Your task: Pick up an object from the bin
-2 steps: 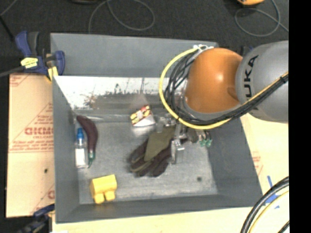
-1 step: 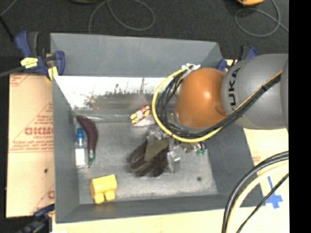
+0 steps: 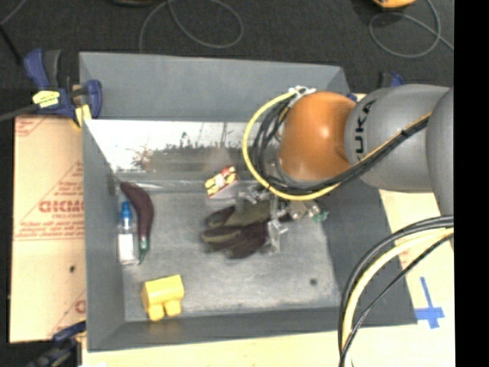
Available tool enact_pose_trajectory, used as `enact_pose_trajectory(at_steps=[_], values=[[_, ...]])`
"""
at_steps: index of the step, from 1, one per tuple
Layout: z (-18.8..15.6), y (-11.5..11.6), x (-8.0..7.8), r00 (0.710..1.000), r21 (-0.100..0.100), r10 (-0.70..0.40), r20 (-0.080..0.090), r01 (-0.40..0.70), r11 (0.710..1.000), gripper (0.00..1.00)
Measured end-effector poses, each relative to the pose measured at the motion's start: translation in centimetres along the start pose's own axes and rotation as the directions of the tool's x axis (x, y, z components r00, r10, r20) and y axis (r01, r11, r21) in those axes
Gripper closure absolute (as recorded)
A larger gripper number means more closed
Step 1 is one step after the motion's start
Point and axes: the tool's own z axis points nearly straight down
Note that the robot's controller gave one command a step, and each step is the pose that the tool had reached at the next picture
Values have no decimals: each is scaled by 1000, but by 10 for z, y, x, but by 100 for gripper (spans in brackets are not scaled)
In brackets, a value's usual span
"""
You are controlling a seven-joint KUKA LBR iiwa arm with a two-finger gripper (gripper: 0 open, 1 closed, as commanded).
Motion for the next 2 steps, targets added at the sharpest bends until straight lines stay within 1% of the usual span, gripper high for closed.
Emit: enact_pose_trajectory(at_steps=[1,2], values=[[7,-9,-5,1000,1,10,7,-10,1000,0],[10,52,-20,973,1,-232,5,232,973,100]])
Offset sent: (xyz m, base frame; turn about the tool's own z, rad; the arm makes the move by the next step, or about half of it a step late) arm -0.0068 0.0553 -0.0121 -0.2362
